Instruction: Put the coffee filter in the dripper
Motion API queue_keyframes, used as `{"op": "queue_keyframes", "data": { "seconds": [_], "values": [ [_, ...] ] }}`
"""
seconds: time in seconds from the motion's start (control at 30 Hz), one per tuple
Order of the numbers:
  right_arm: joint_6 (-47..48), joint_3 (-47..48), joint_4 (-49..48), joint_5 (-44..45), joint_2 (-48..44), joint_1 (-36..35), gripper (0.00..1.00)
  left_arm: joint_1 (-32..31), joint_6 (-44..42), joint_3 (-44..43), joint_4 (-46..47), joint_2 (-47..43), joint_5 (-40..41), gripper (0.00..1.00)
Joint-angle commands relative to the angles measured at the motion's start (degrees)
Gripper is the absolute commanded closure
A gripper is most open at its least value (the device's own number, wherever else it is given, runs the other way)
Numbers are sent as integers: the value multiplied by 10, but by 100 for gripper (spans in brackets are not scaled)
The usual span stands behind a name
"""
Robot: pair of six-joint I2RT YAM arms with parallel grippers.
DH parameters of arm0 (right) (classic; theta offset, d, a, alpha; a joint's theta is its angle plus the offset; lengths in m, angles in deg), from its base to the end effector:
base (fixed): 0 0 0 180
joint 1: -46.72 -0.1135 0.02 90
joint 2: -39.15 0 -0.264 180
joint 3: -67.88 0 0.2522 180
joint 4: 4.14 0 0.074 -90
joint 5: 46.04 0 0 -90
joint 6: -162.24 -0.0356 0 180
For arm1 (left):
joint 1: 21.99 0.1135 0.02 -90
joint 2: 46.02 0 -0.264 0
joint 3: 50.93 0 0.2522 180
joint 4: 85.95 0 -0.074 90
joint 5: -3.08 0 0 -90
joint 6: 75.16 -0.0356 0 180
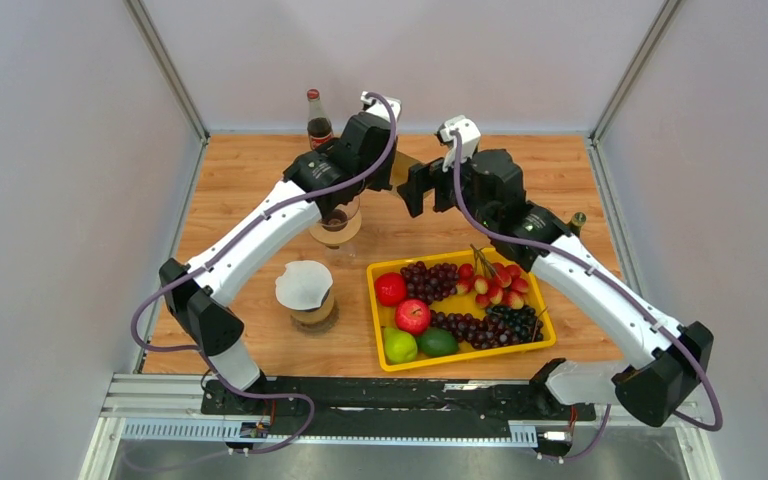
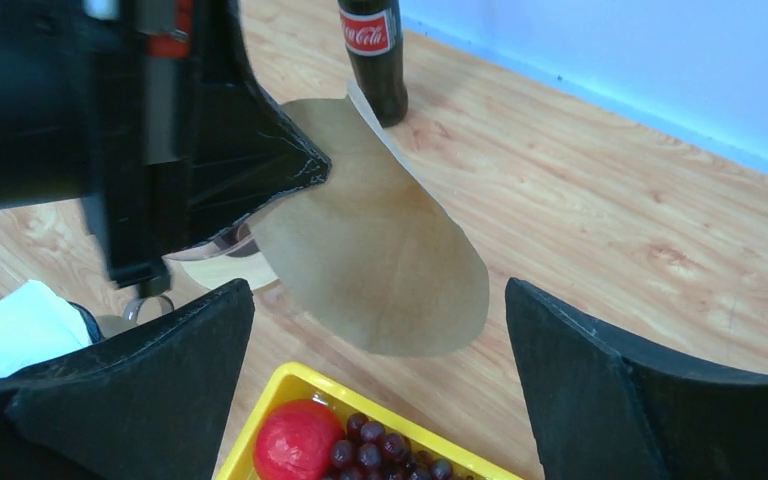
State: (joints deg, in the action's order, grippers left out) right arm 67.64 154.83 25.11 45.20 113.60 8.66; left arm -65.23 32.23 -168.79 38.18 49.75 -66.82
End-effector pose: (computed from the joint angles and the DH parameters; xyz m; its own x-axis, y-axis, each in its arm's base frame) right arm 0.2370 0.1846 0.3908 -0.2743 -0.1129 -0.9550 -0.5799 0.8116 0.0706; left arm 0.2776 -0.2442 0.4113 -0.5166 0.1005 -0.8503 0.2943 0.9534 -0.0661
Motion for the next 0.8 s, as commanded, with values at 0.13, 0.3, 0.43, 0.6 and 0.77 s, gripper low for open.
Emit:
{"op": "queue_keyframes", "data": {
  "seconds": [0.13,0.3,0.43,0.6,0.77],
  "values": [
    [-28,-23,-53,96,-75,9,0,37,1,-32,-7,7,-26,100],
    [-33,-62,-56,229,-94,20,0,53,7,-26,-17,-15,-11,100],
    [-50,-93,-56,261,-91,50,0,55,16,-7,-19,-47,-3,100],
    [-74,-120,-56,217,-89,99,0,58,39,29,-50,-105,20,100],
    [-70,-127,-56,211,-81,115,0,70,73,89,-82,-171,9,100]
  ]
}}
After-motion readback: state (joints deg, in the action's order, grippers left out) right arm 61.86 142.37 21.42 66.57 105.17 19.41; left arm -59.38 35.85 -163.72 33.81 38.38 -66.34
